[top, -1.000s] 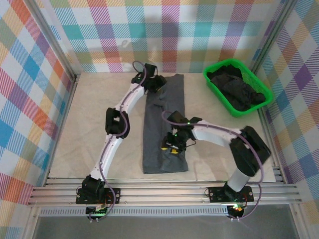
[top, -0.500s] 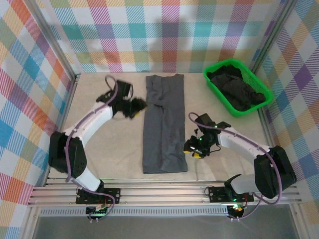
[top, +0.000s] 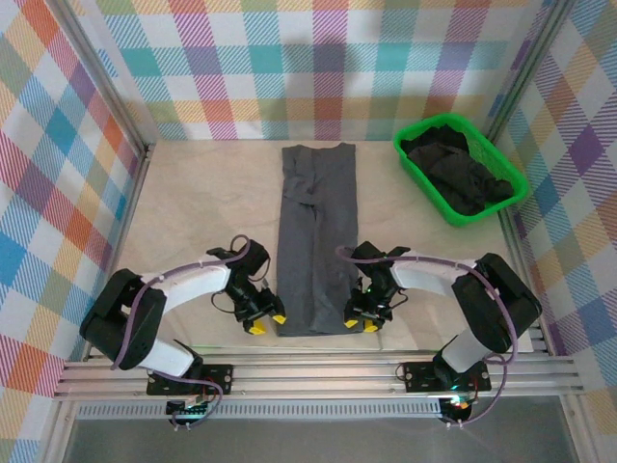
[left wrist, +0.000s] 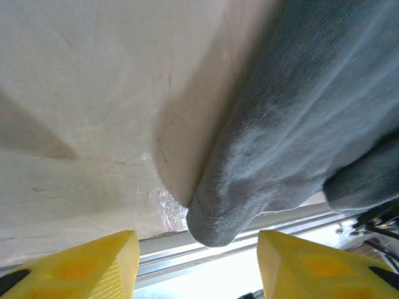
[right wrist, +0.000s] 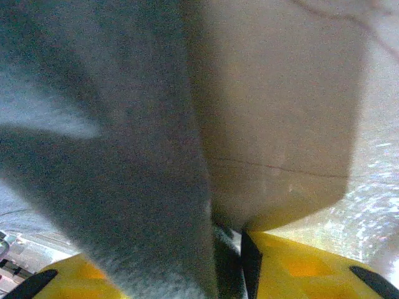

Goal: Fold and stack the t-shirts

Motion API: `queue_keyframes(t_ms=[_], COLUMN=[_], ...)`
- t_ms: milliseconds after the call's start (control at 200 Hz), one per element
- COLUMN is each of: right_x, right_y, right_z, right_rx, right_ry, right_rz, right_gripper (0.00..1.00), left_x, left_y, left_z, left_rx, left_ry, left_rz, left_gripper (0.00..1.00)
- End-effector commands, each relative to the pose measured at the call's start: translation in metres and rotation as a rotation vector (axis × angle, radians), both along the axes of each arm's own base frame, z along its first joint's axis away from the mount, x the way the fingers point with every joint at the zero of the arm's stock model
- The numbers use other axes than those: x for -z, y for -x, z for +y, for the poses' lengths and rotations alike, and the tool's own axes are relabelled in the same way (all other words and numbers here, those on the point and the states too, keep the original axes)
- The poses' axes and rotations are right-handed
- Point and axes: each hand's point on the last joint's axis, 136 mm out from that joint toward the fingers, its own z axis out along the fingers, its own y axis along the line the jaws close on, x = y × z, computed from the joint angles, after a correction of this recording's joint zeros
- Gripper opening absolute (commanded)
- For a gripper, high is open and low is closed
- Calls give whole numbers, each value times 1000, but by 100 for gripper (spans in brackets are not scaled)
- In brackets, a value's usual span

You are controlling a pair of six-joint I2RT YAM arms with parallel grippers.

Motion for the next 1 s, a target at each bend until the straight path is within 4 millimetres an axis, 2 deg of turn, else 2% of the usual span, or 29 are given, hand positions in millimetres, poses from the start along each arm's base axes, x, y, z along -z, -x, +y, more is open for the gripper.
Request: queue_keyframes(t_ms=[0, 120, 275, 375, 480, 625, 730, 875, 995], right_x=[7, 7, 1, -8, -16, -29, -45, -72, -94], right_y=[-2, -3, -1, 3, 9, 10, 3, -23, -58], right_z=[6, 6, 2, 1, 4, 5, 6, 5, 5], right_rx=[12, 18, 27, 22, 14, 22, 42, 93, 152], right_ry=[-8, 4, -1, -20, -54, -71, -70, -53, -63], right_rz=[0, -14, -38, -45, -22, -24, -59, -143, -215], right_gripper=[37, 25, 8, 3, 0, 0, 0, 0, 0], left_x=[8, 21, 31, 29, 19, -4, -23, -49, -72], left_y=[5, -8, -22, -18, -7, 4, -2, -34, -74], left_z=[-10, -27, -34, -35, -29, -27, -28, -26, -26], left_rx=[-17, -32, -38, -25, -1, 24, 5, -113, -220], left_ry=[26, 51, 42, 57, 73, 129, 158, 174, 200], left_rz=[20, -11, -51, -48, -43, -63, -124, -257, -358], left_gripper=[51, 39, 21, 8, 0, 0, 0, 0, 0])
